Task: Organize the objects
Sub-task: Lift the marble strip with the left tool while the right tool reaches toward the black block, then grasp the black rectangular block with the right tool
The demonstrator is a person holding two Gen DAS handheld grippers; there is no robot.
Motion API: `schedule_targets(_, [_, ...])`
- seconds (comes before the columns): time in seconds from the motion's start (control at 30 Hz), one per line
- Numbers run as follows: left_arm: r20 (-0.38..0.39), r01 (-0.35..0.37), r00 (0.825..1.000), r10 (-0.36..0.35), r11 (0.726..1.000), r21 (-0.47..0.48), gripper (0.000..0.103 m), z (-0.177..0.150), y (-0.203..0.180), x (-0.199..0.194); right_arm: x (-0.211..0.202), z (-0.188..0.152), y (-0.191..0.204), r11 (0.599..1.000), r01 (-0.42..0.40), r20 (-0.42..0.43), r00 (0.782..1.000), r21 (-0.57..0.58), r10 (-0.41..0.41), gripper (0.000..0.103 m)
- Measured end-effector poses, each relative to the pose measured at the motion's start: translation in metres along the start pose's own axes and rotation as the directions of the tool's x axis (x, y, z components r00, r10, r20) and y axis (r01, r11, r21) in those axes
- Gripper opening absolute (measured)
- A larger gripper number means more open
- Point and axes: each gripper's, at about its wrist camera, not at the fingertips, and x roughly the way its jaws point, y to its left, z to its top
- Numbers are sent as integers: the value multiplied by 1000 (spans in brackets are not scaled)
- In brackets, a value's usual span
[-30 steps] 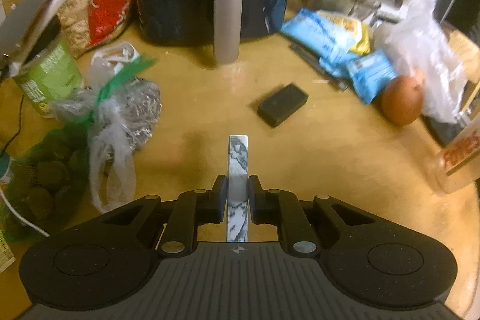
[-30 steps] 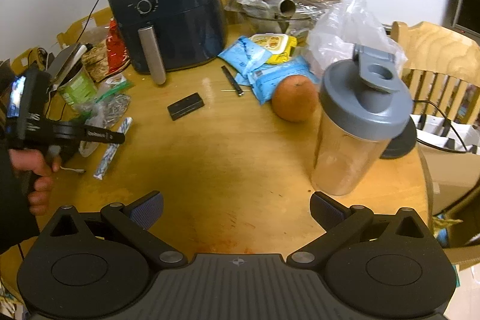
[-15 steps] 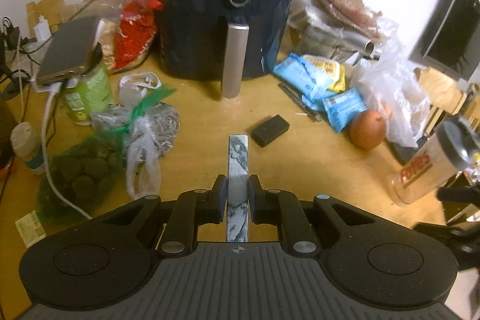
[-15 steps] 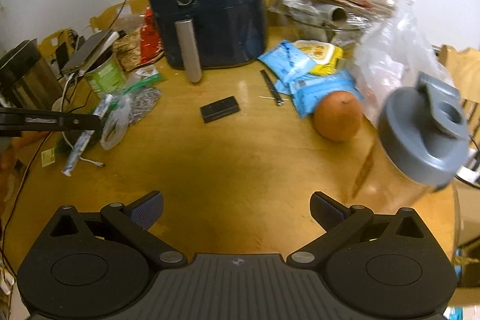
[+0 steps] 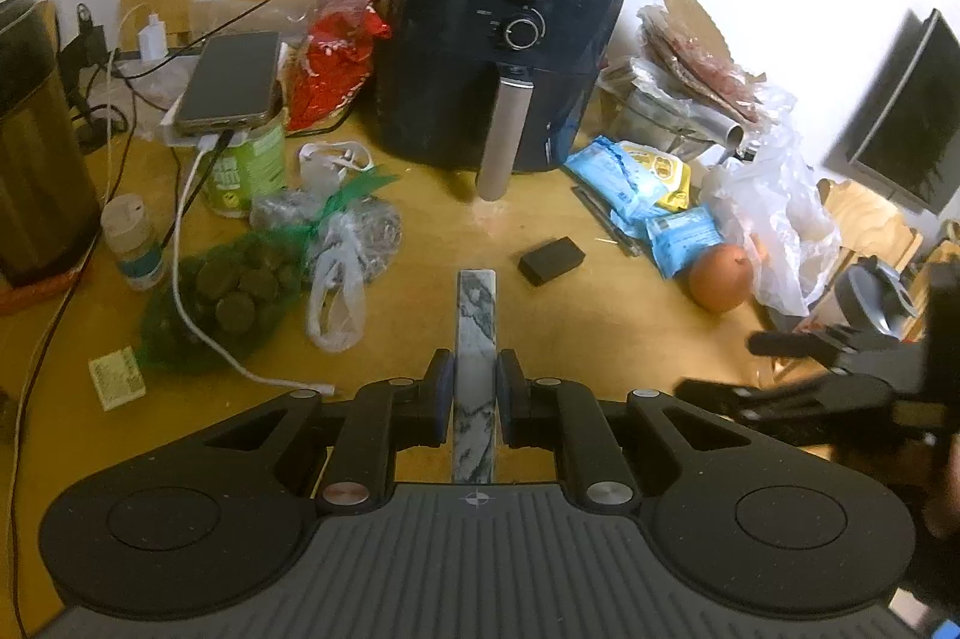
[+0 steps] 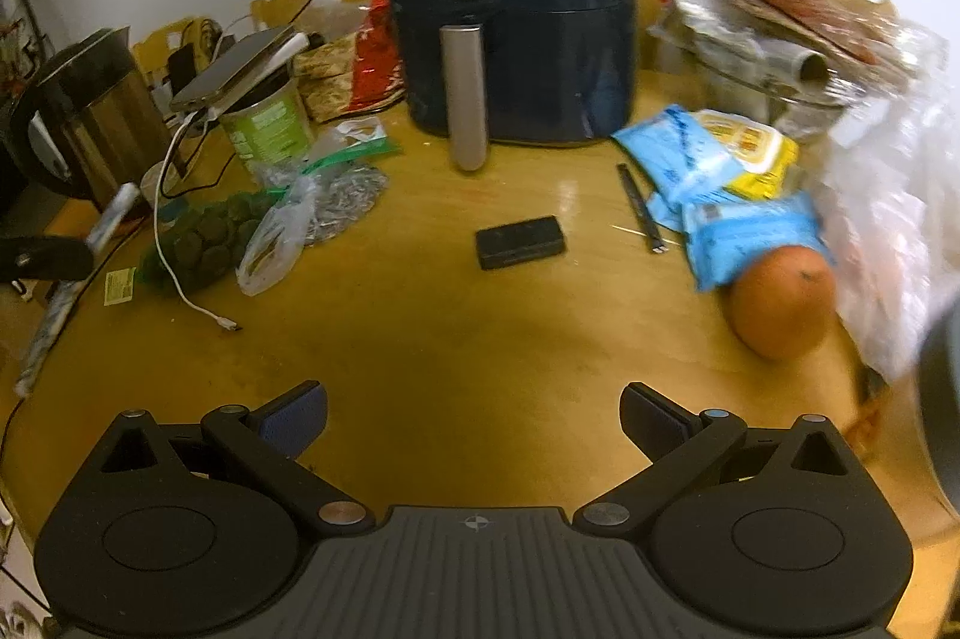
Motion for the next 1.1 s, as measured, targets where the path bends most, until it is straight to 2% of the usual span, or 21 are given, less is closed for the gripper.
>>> schedule_targets(0.47, [41,-64,997,72,986,-157,15,-22,15,-37,73,23,0,996,-50,-18,999,-78,49,102])
schedule_targets(0.7, [35,-102,993,112,974,-203,15,-35,18,-49,111,30,1,992,-63,-44,997,-111,58,97])
schedule_targets(1.1, [25,-161,984,174,947,-278,15,-46,26,-66,170,41,-14,997,-45,-98,994,-67,38,95])
